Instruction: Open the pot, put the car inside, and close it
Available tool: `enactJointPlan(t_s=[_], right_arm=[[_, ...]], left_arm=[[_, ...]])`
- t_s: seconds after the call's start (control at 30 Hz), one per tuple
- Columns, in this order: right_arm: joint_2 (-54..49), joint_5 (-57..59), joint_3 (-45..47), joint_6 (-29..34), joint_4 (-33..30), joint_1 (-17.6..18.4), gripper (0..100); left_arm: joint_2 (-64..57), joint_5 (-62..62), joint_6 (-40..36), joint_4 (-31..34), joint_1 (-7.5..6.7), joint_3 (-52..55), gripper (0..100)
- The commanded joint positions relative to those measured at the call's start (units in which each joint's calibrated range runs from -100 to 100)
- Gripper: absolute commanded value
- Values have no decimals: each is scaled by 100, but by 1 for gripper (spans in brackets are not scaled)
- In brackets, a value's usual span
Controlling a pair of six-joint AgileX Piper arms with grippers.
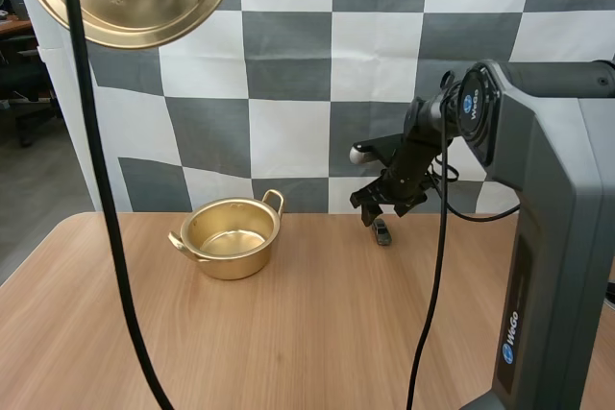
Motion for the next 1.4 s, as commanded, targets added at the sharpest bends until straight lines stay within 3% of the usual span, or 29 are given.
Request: enactJointPlan(t_s=[0.0, 0.9, 1.37], right_arm=[[59, 31, -8, 2, 14, 4, 100], [652, -794, -46, -8, -7, 4, 100], [946, -645, -46, -81, -34, 4, 100]], left_arm=[[-3, 8, -5, 8, -2, -4, 0], [-3, 8, -5, 8, -2, -4, 0], [-3, 8, -5, 8, -2, -4, 0]])
